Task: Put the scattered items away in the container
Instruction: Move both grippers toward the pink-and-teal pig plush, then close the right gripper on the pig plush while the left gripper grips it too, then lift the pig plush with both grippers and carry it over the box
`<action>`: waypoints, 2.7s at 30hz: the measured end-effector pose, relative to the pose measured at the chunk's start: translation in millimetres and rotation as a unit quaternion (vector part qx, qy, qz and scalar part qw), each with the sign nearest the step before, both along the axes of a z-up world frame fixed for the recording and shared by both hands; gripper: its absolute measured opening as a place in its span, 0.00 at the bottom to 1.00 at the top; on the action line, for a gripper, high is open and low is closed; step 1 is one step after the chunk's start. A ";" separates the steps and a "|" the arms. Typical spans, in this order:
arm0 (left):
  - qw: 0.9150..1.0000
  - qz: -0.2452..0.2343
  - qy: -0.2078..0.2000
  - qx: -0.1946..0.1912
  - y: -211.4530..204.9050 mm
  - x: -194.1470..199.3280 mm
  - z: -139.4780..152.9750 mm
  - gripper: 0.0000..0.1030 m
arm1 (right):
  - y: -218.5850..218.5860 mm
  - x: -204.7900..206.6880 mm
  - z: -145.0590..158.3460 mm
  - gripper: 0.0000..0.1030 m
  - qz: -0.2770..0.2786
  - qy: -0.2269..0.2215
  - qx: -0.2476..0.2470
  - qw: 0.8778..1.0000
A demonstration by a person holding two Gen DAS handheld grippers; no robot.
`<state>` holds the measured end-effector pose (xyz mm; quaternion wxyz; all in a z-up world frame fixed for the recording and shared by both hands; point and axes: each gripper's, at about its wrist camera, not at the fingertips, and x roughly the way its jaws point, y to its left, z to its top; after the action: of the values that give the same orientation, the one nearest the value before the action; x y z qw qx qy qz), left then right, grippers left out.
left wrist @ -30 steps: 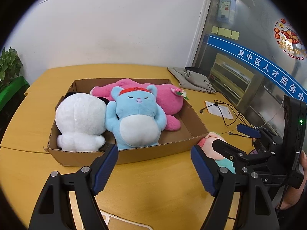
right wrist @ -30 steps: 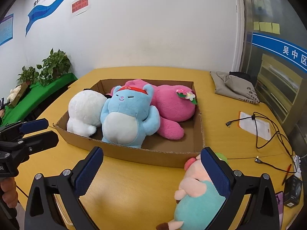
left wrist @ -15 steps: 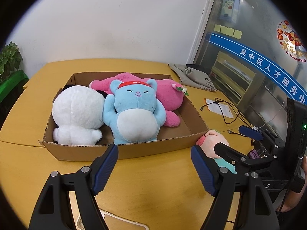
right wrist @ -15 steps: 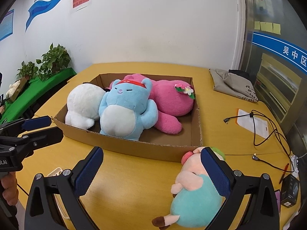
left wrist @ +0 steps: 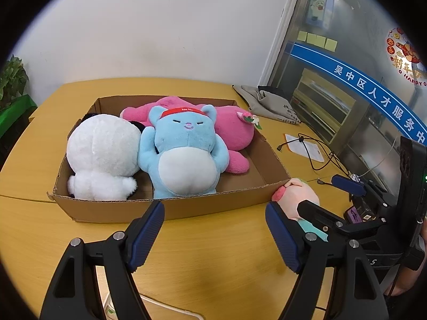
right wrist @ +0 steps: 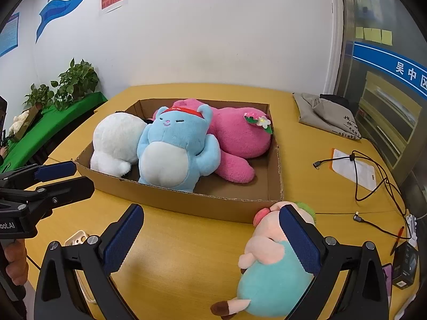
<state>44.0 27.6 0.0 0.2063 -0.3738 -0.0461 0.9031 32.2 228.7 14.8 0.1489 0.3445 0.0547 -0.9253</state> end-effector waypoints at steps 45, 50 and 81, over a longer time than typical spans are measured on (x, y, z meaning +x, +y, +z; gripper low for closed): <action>0.957 -0.231 -0.167 0.052 141.0 -46.6 -98.7 0.59 | 95.9 43.2 -114.3 0.67 0.144 -0.142 -0.203 0.958; 0.970 -0.215 -0.107 0.021 133.8 -58.6 -39.3 0.59 | 83.3 28.7 -82.0 0.67 0.171 -0.106 -0.210 0.957; 0.969 -0.200 -0.136 -0.048 197.8 -254.2 -69.8 0.57 | 28.7 -116.7 -32.6 0.38 0.165 -0.040 -0.114 0.979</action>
<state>-210.2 225.3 -69.7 0.3564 -0.5041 0.0452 0.7854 -84.5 257.4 -17.8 0.3401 0.3479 -0.0004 -0.8737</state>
